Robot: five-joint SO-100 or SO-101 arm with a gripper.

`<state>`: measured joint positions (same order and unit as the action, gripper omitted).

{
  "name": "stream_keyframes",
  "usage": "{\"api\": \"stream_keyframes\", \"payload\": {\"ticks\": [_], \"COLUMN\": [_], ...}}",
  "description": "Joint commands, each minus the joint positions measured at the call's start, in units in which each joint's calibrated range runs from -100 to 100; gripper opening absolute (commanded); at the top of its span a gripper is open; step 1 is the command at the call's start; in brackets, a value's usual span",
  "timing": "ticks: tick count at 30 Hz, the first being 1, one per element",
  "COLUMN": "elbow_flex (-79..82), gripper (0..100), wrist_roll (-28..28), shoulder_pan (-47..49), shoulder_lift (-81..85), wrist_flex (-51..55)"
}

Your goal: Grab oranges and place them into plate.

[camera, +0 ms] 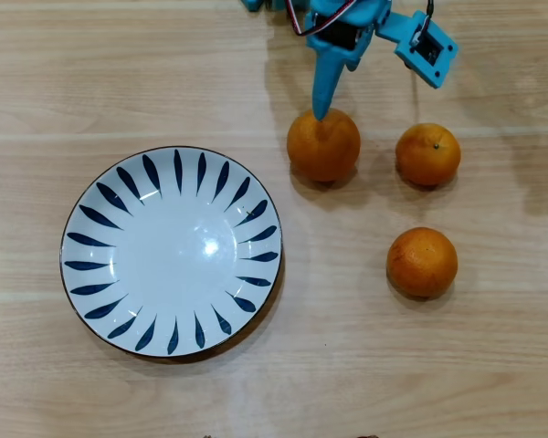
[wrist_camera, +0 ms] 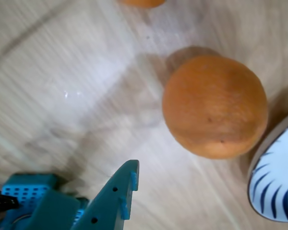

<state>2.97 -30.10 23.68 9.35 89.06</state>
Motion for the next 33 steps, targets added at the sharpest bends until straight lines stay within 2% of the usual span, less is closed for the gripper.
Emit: {"api": "stream_keyframes", "payload": {"ticks": [1,10,16,33], "elbow_flex": [-2.9,-2.2,-2.3,4.1], "gripper": [40,42,42,42], "wrist_roll": [-3.1,-4.8,-7.3,-7.5], "shoulder_pan": [0.8,1.1,1.1,-3.2], "shoulder_lift": [-1.7,-7.2,-12.6,-19.7], "wrist_flex": [-1.8,-10.1,-10.5,-15.8]}}
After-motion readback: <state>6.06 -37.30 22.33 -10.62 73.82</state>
